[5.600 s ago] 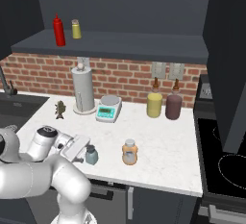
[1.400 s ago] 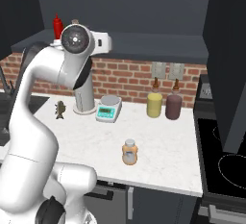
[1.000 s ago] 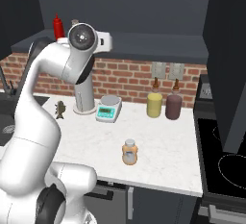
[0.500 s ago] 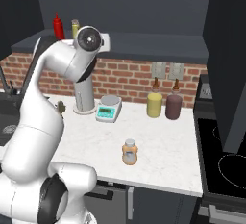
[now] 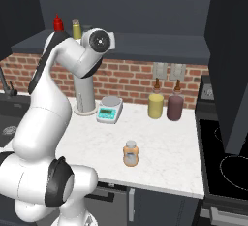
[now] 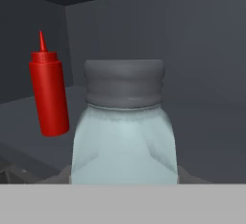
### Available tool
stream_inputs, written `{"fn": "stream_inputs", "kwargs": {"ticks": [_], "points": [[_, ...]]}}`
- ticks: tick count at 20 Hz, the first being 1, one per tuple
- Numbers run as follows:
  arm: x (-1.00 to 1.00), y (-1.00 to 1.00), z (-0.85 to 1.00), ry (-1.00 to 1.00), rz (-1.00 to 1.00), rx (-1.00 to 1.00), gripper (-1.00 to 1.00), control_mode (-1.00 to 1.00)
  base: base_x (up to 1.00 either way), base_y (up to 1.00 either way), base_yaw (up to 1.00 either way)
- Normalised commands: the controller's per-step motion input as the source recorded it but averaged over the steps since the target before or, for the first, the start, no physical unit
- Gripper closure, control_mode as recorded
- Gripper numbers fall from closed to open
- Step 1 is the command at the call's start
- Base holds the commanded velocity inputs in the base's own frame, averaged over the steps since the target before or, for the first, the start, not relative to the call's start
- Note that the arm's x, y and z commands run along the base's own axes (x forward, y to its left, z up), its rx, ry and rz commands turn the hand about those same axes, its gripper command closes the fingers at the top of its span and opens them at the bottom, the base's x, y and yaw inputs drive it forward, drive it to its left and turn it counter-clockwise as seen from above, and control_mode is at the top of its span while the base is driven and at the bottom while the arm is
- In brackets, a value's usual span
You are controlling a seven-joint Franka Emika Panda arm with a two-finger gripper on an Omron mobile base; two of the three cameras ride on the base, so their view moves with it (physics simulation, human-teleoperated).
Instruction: Put the shaker and condiment bottle from the counter next to their counterparts in the cabinet.
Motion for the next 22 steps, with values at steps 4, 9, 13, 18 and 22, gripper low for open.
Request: {"fn": "stream_inputs", "kwargs": {"ticks": [4, 9, 13, 18, 22], "points": [[0.59, 0.09, 0.00, 0.00, 0.04, 0.00, 1.00, -1.00, 0.00, 0.00, 0.00], [0.45, 0.07, 0.00, 0.00, 0.04, 0.00, 1.00, -1.00, 0.00, 0.00, 0.00], [0.30, 0.04, 0.00, 0.00, 0.05, 0.00, 1.00, -1.00, 0.00, 0.00, 0.00], [0.40, 0.09, 0.00, 0.00, 0.09, 0.00, 1.00, -1.00, 0.00, 0.00, 0.00], [0.39, 0.05, 0.00, 0.00, 0.11, 0.00, 1.00, -1.00, 0.00, 0.00, 0.00]]}}
